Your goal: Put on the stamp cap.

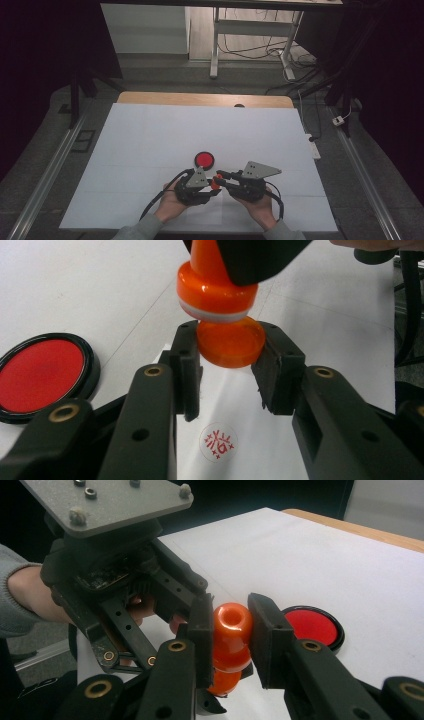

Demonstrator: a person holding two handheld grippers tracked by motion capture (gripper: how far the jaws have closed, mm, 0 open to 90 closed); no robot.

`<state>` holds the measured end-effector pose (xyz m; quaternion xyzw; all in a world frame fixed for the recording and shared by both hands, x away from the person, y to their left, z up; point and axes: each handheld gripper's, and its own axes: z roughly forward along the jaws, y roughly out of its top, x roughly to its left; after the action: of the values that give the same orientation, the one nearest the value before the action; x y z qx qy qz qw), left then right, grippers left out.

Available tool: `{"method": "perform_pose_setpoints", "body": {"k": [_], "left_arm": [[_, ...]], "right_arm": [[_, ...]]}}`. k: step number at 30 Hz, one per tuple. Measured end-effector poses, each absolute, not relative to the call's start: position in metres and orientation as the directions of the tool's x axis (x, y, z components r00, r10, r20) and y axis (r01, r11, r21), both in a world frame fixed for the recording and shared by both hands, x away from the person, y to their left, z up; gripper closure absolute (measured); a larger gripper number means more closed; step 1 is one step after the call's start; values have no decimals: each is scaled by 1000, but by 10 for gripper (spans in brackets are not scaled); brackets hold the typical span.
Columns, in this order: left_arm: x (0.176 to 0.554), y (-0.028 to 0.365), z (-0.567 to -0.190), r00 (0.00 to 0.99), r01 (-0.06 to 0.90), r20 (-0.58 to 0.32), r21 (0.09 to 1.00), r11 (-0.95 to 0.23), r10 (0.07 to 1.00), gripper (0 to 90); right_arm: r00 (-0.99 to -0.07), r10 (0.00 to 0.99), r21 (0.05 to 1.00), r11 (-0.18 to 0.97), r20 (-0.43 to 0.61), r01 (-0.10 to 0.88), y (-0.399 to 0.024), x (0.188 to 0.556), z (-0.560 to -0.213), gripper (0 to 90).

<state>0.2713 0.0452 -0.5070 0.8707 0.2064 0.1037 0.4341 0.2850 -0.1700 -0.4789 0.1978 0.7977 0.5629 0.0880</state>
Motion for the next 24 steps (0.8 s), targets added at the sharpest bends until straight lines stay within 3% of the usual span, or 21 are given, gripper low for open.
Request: {"method": "perform_pose_setpoints", "body": {"k": [24], "left_arm": [[272, 50, -505, 886, 266, 10, 808, -525, 464, 642]], "right_arm": [[-912, 401, 928, 304, 82, 217, -166, 284, -482, 722]]}}
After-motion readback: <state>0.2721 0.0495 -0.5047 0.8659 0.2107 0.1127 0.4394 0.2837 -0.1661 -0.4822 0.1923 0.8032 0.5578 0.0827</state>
